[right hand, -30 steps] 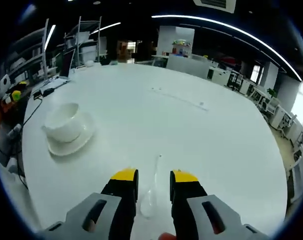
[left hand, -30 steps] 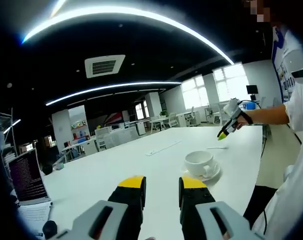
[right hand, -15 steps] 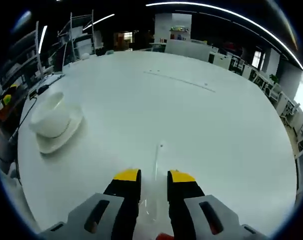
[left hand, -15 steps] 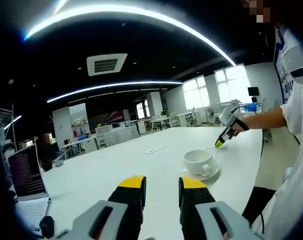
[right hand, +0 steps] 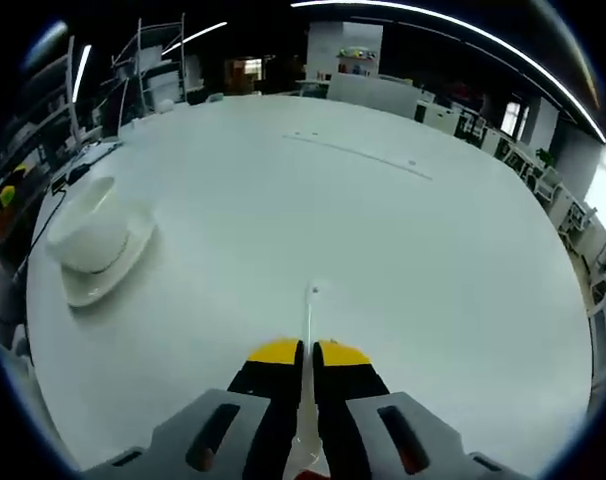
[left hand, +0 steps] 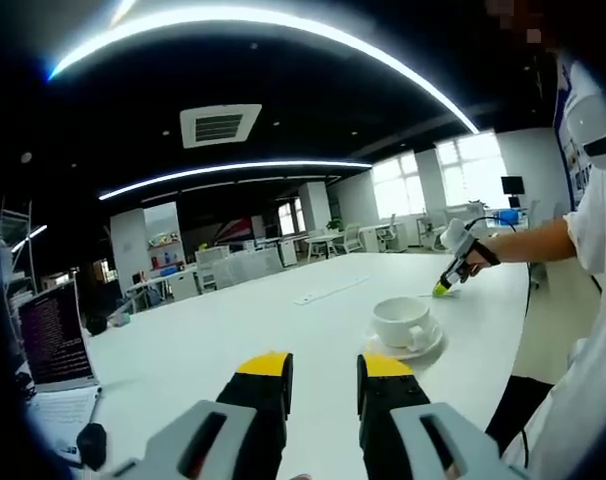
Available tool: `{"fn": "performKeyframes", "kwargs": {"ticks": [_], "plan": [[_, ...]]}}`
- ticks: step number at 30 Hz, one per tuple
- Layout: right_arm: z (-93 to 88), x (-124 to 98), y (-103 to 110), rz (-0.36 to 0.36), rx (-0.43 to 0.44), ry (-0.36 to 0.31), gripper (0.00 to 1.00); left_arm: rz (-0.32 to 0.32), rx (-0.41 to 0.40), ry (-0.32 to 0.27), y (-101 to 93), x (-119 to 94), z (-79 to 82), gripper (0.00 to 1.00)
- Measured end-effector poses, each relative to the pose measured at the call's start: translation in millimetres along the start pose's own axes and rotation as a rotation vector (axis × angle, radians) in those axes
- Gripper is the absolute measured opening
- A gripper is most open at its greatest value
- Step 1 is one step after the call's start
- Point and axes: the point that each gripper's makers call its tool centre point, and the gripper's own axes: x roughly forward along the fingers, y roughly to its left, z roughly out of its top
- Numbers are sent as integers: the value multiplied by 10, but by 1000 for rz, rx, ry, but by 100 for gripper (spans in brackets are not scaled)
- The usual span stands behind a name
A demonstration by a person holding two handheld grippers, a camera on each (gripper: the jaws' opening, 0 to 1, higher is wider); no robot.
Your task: Tidy tabletop coffee trays, cups and spoons，present forward
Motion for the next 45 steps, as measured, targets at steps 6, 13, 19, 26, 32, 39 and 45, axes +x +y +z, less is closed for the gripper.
{"fn": "performKeyframes", "kwargs": {"ticks": [6, 13, 19, 26, 32, 39, 45], "plan": [[-2, -30, 68, -13, -5, 8, 5, 5, -18, 9, 2, -1, -68, 27], [-15, -40, 68, -12, 13, 6, 5, 14, -26, 12, 27, -30, -91, 27], [92, -133, 8, -34, 50, -58, 5, 19, -28, 7, 48, -38, -73, 27], [230, -261, -67, -46, 75, -133, 5, 13, -26, 9, 23, -33, -69, 27], [400, -380, -128, -55, 65, -178, 5, 13, -27, 8, 6, -37, -65, 27], [841, -586, -11, -34, 28, -301, 5, 4, -31, 16, -19, -39, -82, 27], [1109, -755, 264, 8, -3, -389, 5, -13, -13, 21, -53, -47, -17, 27]]}}
